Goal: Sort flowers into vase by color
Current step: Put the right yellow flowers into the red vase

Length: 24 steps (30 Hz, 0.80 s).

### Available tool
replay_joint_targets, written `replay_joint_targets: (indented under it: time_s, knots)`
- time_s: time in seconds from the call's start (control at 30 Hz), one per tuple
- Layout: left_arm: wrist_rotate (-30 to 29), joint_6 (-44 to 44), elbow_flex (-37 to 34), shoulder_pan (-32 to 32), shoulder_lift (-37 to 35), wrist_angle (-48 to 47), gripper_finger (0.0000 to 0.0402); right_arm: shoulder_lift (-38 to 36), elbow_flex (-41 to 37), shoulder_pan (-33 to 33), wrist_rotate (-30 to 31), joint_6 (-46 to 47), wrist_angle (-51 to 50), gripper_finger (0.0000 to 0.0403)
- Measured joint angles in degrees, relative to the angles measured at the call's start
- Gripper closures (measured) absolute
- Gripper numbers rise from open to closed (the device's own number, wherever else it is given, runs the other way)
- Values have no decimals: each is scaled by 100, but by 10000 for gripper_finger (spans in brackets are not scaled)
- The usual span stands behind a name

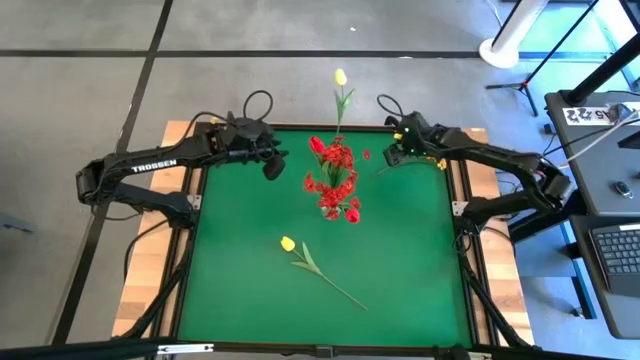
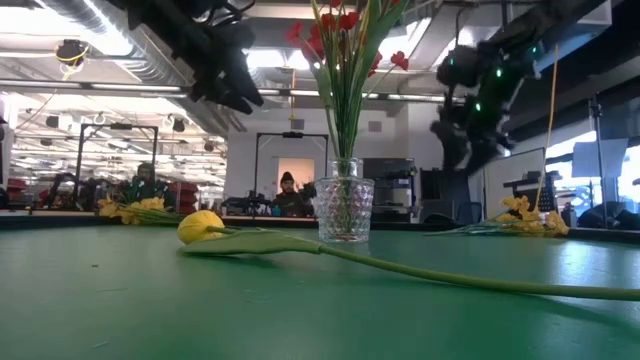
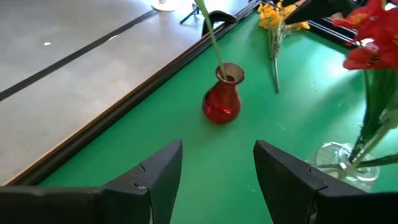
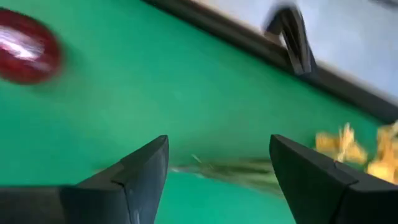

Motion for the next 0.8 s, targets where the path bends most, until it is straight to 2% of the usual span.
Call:
replay_joint_targets:
  time_s: [0.23,0.5,0.8]
  knots:
    - [0,68,0,-165,0,-9,206,416,-340,-135,-305,1367,3,128]
    - [0,100,0,-325,0,-143,206,682,-485,-167,-154,2748,35,128]
    - [-2,100,0,-522,0,-362,206,1279,-484,-686,5,3240,82,128]
